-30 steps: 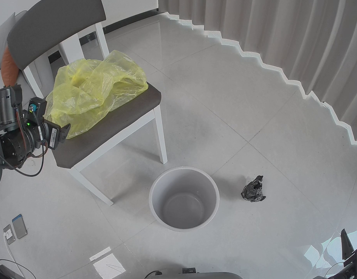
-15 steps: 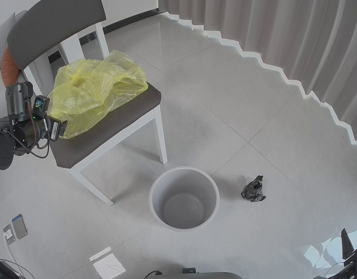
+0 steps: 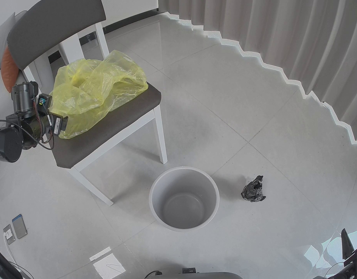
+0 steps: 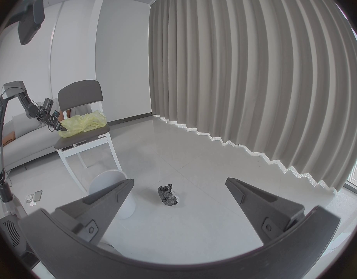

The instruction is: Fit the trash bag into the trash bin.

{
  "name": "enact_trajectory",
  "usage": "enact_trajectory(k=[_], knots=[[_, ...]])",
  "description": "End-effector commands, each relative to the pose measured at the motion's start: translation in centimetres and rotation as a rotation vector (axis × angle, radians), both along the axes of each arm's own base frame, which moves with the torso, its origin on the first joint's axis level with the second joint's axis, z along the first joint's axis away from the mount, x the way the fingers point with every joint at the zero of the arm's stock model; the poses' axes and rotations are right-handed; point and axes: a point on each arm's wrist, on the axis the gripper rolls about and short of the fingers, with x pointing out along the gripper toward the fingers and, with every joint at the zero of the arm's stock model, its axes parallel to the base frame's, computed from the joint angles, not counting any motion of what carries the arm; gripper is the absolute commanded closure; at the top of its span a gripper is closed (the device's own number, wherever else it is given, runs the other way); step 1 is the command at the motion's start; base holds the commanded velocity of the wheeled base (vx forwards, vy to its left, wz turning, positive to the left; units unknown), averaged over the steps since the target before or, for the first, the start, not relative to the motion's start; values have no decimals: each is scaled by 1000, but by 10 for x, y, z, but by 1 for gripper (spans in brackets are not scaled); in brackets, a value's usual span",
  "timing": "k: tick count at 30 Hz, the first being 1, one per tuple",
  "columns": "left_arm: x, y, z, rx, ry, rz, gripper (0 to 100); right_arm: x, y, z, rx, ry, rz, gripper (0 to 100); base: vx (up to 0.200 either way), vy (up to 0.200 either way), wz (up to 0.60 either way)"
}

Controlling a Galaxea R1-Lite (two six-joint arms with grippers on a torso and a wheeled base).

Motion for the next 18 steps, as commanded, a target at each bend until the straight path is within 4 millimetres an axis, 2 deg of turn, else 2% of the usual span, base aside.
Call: enact_trajectory(k=[1, 3, 4, 16, 18], knots=[[12, 3, -5, -3, 7, 10, 0, 0, 0, -5, 0, 3, 1, 0, 0, 0, 0], [12, 3, -4, -4, 5, 9, 0, 0, 0, -5, 0, 3, 1, 0, 0, 0, 0], [11, 3, -5, -4, 8, 9, 100, 0, 0, -5, 0, 3, 1, 0, 0, 0, 0], [7, -7, -9, -117, -9, -12, 100, 0, 0, -5, 1, 1, -2, 0, 0, 0, 0], [6, -11, -6, -146, -57, -40, 100, 0, 0, -5, -6, -3, 2, 0, 0, 0, 0]])
